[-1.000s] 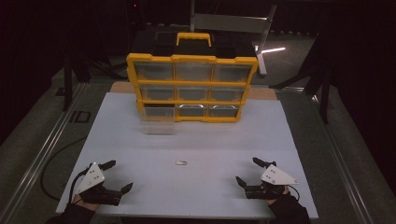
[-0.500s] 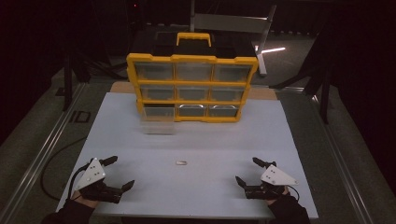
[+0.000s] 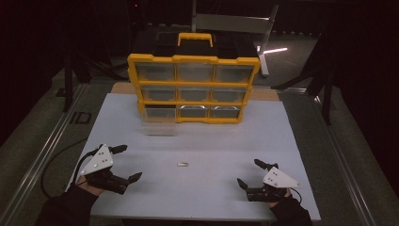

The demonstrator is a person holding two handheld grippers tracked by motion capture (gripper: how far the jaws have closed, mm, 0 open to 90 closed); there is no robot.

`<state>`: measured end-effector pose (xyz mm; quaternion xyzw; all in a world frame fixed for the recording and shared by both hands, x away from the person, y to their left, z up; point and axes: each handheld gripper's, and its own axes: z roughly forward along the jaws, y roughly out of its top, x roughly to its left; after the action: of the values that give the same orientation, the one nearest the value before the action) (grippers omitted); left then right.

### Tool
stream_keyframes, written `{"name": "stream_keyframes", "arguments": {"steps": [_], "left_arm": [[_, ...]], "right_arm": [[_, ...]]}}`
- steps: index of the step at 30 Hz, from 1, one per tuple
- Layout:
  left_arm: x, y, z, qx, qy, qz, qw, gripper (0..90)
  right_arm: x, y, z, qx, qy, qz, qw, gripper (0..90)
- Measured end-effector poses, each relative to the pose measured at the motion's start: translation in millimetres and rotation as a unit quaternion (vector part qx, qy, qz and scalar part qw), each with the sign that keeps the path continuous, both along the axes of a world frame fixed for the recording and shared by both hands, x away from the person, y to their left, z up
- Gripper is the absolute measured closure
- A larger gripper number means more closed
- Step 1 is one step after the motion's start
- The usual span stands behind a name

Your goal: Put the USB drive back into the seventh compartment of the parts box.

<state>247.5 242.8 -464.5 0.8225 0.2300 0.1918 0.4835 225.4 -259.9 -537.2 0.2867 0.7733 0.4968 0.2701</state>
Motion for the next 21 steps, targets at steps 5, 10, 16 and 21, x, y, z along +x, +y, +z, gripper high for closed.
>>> {"name": "stream_keyframes", "arguments": {"steps": [5,10,16,21], "left_arm": [[7.9,-7.9,11.8,0.002,-0.001,-0.02,0.9998,0.1],[15.7,-16.9,20.8,0.014,-0.004,-0.036,0.9992,0.1],[23.5,-28.6,30.7,0.017,-0.008,-0.053,0.9984,0.1],[28.6,-36.5,35.7,0.022,-0.009,-0.065,0.9976,0.1]], "right_arm": [[-0.4,0.3,0.4,-0.001,-0.002,0.001,1.0,8.8],[-0.5,0.6,0.2,-0.002,0.0,0.002,1.0,8.8],[-0.6,0.5,-0.1,-0.002,-0.001,0.002,1.0,8.8],[-0.7,0.5,0.1,0.002,0.0,0.003,1.0,8.8]]}}
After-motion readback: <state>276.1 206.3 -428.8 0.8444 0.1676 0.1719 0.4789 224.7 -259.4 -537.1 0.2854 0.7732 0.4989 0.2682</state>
